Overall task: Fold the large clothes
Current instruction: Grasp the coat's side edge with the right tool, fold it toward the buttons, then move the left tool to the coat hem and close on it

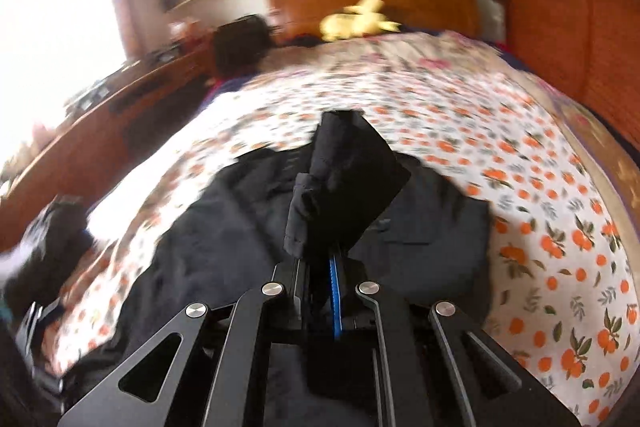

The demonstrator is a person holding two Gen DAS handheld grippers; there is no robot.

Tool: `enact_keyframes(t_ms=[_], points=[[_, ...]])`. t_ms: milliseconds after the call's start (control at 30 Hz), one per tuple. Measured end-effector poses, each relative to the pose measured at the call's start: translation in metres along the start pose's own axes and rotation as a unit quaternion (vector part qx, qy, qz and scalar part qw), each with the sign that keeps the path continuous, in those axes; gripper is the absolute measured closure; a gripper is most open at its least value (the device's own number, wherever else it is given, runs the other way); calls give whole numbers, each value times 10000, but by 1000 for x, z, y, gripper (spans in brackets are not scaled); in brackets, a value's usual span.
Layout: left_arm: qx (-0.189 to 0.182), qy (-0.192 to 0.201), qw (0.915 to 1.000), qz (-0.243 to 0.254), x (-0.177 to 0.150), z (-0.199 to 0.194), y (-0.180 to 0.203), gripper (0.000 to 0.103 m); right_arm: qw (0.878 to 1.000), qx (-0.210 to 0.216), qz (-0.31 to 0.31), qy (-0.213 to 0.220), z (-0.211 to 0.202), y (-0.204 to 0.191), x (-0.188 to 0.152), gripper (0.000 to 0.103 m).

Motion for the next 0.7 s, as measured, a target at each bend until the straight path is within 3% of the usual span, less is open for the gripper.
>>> enact_keyframes(t_ms=[233,267,300,400,700], points=[[113,63,9999,-45,3,-7,-7,2,9986,443,-227,-203,0,-48,-35,92],[128,80,9999,-65,3,-7,-9,2,9985,454,-194,-221,-1,-50,-40,84],[134,75,9999,-70,4,-7,-10,2,9987,438,-155,-217,-4,-51,-45,68],[169,81,9998,-53,4,-8,-11,2,9988,458,-111,-112,-17,-54,-59,50],[209,7,9998,35,3,1,-3,2,9993,112,-32,-354,-32,-18,-112,49]])
Point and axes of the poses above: each gripper's, at about its wrist camera, not at the fingertips, and z roughly the way its jaws point, y to its right, x to its top, the point moved 6 cm from there along z, roughly the way its jaws point, and after that the axes turned 14 degrees about x, right-handed, at the moved point
